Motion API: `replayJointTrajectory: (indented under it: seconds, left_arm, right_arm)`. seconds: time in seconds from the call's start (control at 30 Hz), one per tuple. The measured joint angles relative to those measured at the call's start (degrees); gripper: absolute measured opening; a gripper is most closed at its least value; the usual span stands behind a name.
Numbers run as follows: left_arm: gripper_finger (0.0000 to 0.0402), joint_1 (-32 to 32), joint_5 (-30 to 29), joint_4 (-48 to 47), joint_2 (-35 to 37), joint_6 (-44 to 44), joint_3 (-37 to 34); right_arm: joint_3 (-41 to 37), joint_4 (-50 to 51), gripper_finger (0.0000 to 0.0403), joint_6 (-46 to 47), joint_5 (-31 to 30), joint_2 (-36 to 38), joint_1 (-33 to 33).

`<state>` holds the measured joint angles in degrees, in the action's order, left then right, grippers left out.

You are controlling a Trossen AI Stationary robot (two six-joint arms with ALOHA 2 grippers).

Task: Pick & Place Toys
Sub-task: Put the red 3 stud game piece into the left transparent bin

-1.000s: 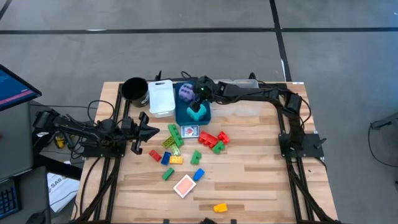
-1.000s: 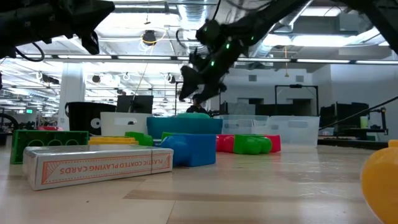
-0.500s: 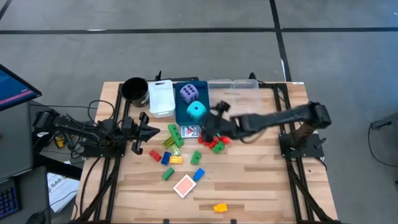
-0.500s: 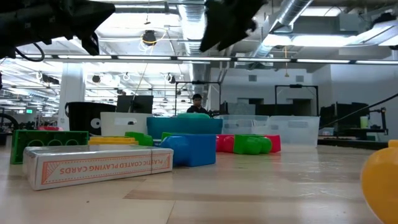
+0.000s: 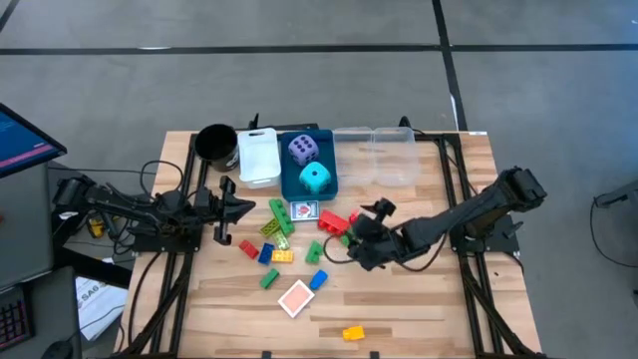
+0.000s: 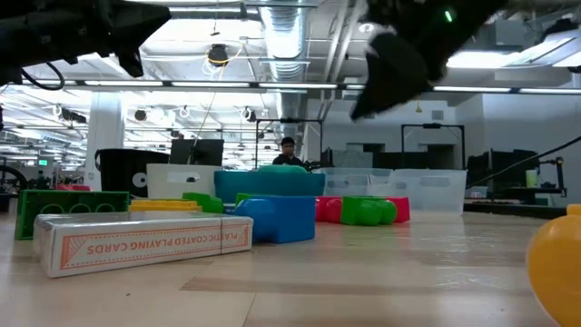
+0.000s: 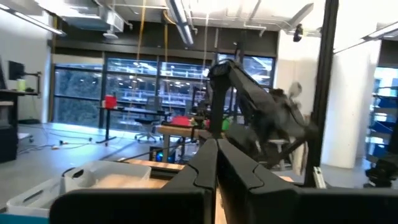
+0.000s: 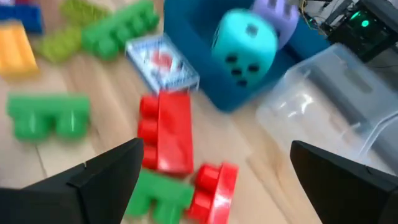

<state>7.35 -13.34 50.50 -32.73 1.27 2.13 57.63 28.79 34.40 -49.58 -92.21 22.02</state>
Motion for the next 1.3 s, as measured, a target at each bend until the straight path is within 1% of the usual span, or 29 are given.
replayJointTrajectory:
  seconds: [0.13,0.27,0.37,0.5,0.6,0.8,0.93,1.07,1.3]
  left_arm:
    - [0.0003,0.02,-0.43,-0.92,-0.02,0.67,0.0]
    - [0.0003,0.02,-0.46,-1.6,-0.3,1.74,0.0]
    - [0.0003,0.02,-0.47,-1.34,-0.5,1.75,0.0]
    - [0.0003,0.02,-0.49,-0.81,-0.5,1.78,0.0]
    - [0.0003,0.02,-0.5,-0.7,-0.5,1.78,0.0]
    - [0.0003,0.02,-0.67,-0.73,-0.5,1.78,0.0]
    - [0.0003,0.02,-0.65,-0.74,-0.5,2.02,0.0]
    - [0.0003,0.02,-0.63,-0.76,-0.5,2.17,0.0]
    - [0.0003,0.02,-0.57,-2.01,-0.5,2.19,0.0]
  right_arm:
    - [-3.31,-1.9,0.04,-1.78,1.09,0.08,1.26]
    - [-4.21,-3.3,0.04,-10.18,5.51,0.02,2.0]
    - [-4.18,-7.05,0.04,-16.49,12.07,0.09,1.53]
    - [-4.09,-12.8,0.04,-21.99,22.14,0.07,-0.88]
    - [-4.09,-12.52,0.0398,-25.15,25.01,0.08,-2.77]
    - [-4.09,-5.43,0.0386,-25.9,30.9,0.07,-7.15]
    - [-4.09,-1.95,0.0377,-27.73,33.24,0.07,-9.54]
    - [-4.09,-2.8,0.0369,-28.96,33.31,0.07,-10.77]
    - [-4.09,-2.85,0.0353,-30.22,36.34,0.07,-12.09]
